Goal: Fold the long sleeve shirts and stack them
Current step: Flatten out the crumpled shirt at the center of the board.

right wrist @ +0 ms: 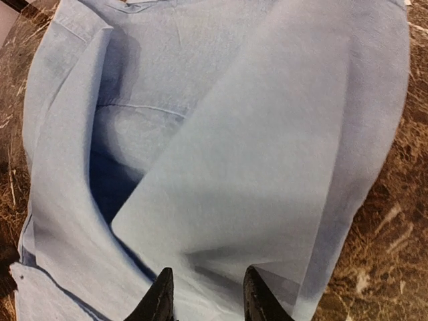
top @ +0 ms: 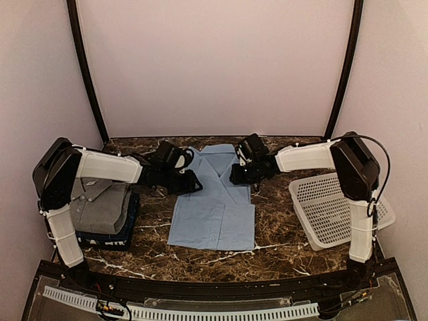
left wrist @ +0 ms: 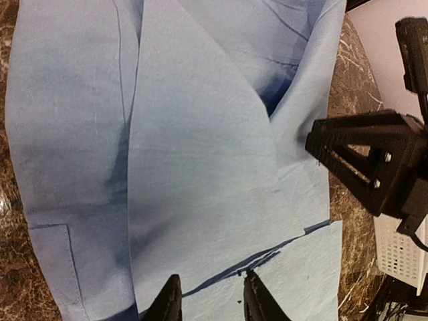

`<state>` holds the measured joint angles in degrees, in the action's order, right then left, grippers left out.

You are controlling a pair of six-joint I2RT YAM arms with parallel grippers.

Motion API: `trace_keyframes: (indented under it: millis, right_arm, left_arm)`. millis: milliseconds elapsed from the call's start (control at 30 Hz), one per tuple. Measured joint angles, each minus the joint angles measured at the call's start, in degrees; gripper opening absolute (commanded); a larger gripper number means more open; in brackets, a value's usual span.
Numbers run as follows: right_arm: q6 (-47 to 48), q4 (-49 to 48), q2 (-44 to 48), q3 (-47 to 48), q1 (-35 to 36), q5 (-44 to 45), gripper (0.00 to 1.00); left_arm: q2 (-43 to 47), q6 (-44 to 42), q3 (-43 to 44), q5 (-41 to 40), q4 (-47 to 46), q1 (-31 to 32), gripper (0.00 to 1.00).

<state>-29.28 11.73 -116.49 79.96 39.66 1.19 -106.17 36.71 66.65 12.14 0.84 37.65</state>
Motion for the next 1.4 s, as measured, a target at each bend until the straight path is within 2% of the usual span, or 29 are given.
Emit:
trace_keyframes:
  millis: [200,367,567,833,1000,1167,1400]
  right_arm:
    - [0.37,-0.15,-7.89,8.26,-1.86,-0.57,0.33]
    - [0.66,-0.42,-11.32,10.49,-4.04,-1.22,0.33]
    - [1.44,-1.16,-12.52,12.02,-6.75,-3.28,0.35]
    - [3.37,-0.55,-13.25,13.68,-7.85,-5.46,0.4]
    - [4.85,1.14,-7.93,8.35,-7.82,-5.88,0.42]
    - [5.53,1.62,3.19,-0.81,-7.02,-5.46,0.44]
    - [4.59,0.76,15.23,-15.89,-1.38,-3.74,0.46]
  left_arm:
    - [-2.29,0.22,-3.02,-0.87,0.28,3.13,0.3]
    - [-2.4,1.29,-3.98,-1.22,0.61,5.55,0.3]
    - [-2.4,2.58,-3.98,-1.57,0.61,6.75,0.3]
    - [-2.12,2.29,0.72,-6.38,5.97,6.45,0.31]
    - [1.18,1.92,0.59,-8.74,9.57,5.03,0.32]
    - [6.67,1.66,-2.38,-9.2,10.62,2.29,0.35]
    - [7.96,1.46,-7.37,-6.99,10.67,0.39,0.35]
